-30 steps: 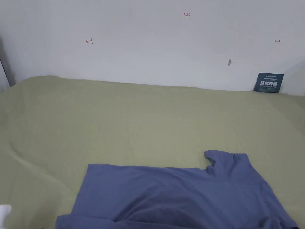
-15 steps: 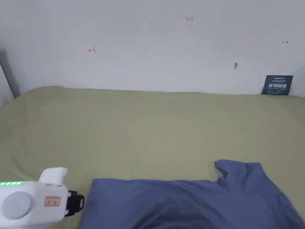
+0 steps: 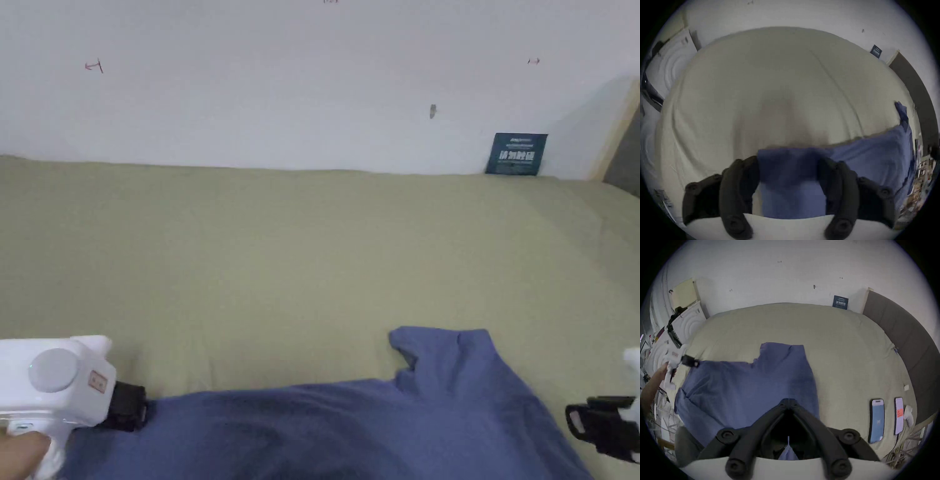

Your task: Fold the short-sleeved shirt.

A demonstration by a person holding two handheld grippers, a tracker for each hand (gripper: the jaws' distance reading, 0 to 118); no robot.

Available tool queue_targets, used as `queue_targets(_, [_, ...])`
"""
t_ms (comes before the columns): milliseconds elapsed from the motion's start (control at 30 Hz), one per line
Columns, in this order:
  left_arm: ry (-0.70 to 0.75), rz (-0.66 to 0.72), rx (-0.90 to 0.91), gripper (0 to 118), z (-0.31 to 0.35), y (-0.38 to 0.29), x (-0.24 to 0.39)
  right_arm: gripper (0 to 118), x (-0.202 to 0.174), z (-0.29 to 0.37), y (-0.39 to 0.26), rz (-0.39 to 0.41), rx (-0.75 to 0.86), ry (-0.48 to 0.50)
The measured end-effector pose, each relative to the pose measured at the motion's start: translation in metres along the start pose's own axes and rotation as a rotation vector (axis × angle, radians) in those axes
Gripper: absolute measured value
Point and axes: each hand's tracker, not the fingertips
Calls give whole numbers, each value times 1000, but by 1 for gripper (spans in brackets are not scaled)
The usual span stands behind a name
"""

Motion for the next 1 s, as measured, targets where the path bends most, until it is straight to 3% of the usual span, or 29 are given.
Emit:
queue_targets(33, [-29,18,27,10,-8,4,-12,15,6,-13,11,-15,-13,-14])
queue_targets(133, [-100,32,52,5,7,1,-15,102,30,-62,40,-31,-66,-35])
queue_targets(167, [-91,25,59,5,5,1,-18,104,35,-81,49,-25,-115,-45])
queue_targets(300, [-95,-17,62,5,16,1,-18,99,41,-149,79,-9,-253,-18])
queue_targets(467, [-133,43,45,5,12,5,-28,97,40,-197,79,-54,-407,-109])
queue_targets(567, [-136,33,37,5,12,2,-26,66,37,-185,76,-90,-377,-115])
queue_targets(633, [-136,34,33,5,12,3,-26,0,34,-175,80,-96,-362,-100])
queue_targets(700, [-146,39,37,5,18,2,-24,0,26,-157,80,-77,-328,-115])
queue_targets(900, [-205,-5,112,5,72,1,-37,0,-2,-65,90,19,-158,1])
queue_targets(1000, [-213,-35,146,5,117,-17,-32,0,-2,-23,85,68,-111,-7])
